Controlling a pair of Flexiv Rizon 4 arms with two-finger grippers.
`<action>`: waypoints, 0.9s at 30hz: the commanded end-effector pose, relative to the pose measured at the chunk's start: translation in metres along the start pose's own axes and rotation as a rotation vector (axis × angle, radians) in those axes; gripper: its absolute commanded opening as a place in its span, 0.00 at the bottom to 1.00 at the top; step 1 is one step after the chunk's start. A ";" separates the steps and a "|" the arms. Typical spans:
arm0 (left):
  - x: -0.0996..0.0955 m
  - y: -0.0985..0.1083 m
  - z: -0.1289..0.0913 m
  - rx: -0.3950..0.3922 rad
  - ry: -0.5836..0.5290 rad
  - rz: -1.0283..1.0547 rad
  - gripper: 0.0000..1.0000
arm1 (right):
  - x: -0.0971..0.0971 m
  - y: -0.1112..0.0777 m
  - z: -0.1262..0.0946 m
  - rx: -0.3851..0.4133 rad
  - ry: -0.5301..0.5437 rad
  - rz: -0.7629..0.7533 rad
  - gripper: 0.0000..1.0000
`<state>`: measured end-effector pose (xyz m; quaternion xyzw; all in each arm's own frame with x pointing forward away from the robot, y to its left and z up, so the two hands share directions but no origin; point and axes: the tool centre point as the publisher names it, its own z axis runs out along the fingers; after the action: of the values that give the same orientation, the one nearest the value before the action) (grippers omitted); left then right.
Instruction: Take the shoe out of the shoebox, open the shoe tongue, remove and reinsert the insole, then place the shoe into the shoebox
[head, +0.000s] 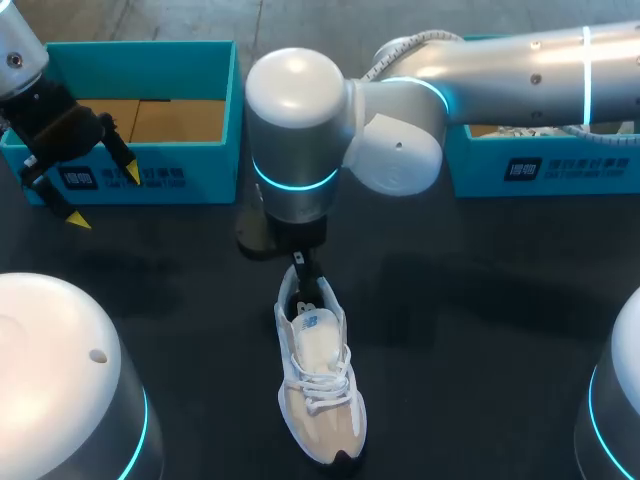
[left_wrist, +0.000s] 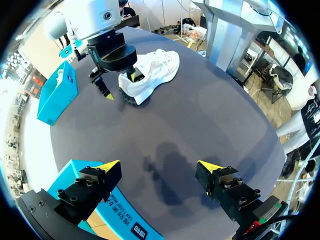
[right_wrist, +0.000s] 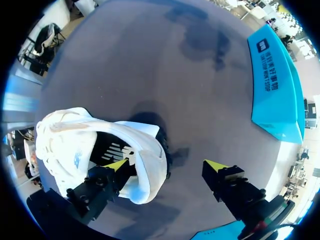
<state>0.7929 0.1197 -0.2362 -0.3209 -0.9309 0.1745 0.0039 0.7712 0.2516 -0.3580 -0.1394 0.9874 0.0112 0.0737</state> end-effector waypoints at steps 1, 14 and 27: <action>0.000 0.000 0.000 -0.002 0.001 0.000 1.00 | -0.004 -0.002 0.011 -0.012 0.005 -0.002 0.89; 0.000 0.000 0.000 -0.002 0.001 0.000 1.00 | -0.006 0.001 0.024 -0.015 0.044 -0.010 0.77; 0.000 0.000 0.000 -0.002 0.001 0.000 1.00 | 0.004 0.004 0.032 -0.026 0.066 0.010 0.68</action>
<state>0.7929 0.1197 -0.2362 -0.3209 -0.9309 0.1745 0.0039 0.7709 0.2561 -0.3877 -0.1364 0.9897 0.0177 0.0390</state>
